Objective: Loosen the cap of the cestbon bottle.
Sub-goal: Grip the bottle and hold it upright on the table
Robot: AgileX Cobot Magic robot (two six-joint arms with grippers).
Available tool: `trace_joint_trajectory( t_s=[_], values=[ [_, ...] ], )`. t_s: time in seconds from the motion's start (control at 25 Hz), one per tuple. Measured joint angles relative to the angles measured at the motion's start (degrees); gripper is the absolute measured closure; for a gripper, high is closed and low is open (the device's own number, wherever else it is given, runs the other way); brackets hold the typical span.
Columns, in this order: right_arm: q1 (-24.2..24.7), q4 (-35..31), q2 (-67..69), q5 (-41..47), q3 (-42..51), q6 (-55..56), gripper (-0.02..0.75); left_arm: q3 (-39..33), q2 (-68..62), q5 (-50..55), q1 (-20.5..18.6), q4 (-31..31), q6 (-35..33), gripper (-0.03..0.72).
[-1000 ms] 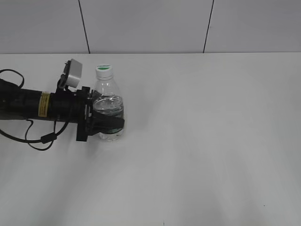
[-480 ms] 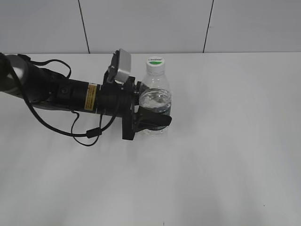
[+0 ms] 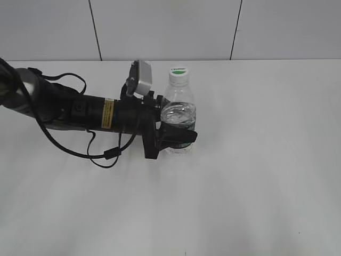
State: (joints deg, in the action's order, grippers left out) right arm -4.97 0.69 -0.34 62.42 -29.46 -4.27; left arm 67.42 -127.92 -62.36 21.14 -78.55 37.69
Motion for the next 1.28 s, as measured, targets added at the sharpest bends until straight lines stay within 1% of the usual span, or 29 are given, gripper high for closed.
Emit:
trace_joint_trajectory(
  t_s=[0.48, 1.28],
  values=[
    [0.0, 0.0, 0.0, 0.0, 0.0, 0.0, 0.221, 0.0, -4.8, -0.7, 0.0, 0.7, -0.1, 0.286],
    [0.0, -0.7, 0.0, 0.0, 0.0, 0.0, 0.221, 0.0, -5.0, -1.7, 0.0, 0.1, -0.2, 0.286]
  ],
)
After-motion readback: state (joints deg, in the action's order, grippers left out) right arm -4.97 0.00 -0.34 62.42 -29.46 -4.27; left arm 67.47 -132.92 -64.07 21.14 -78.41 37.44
